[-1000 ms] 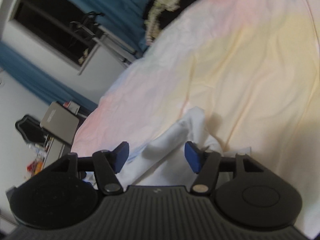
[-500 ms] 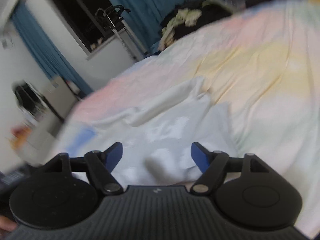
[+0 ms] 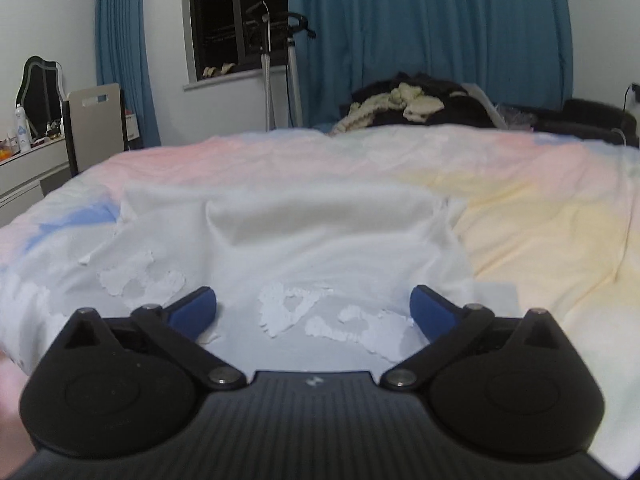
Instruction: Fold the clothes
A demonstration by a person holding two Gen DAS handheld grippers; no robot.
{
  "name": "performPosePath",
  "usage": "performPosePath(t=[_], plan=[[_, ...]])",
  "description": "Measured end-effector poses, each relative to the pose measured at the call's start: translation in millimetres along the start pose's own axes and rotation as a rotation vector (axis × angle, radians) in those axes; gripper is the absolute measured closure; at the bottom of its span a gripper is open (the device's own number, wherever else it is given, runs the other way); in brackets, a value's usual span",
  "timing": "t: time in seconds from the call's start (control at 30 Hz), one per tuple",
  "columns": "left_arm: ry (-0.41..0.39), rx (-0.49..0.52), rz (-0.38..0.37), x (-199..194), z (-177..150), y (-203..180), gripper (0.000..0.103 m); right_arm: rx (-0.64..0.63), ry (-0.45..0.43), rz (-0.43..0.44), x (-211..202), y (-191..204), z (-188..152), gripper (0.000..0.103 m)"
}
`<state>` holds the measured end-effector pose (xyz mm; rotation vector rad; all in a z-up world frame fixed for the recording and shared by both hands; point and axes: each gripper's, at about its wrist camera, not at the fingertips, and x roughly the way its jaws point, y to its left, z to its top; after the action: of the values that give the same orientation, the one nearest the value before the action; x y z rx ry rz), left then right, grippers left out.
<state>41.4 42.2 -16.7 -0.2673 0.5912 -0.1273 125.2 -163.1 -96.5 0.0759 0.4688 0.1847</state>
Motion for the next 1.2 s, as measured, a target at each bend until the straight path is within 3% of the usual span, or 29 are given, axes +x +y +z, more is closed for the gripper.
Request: performPosePath(t=[0.23, 0.8, 1.2], plan=[[0.021, -0.021, -0.02, 4.6, 0.9, 1.6, 0.018, -0.026, -0.014, -0.024, -1.9, 1.9, 2.8, 0.0], [0.067, -0.079, -0.167, 5.3, 9.3, -0.9, 0.016, 0.002, -0.007, 0.009, -7.4, -14.6, 8.2, 0.0], [0.091, -0.093, -0.113, 16.6, 7.3, 0.9, 0.016, 0.004, -0.01, 0.006, -3.1, -10.1, 8.0, 0.0]])
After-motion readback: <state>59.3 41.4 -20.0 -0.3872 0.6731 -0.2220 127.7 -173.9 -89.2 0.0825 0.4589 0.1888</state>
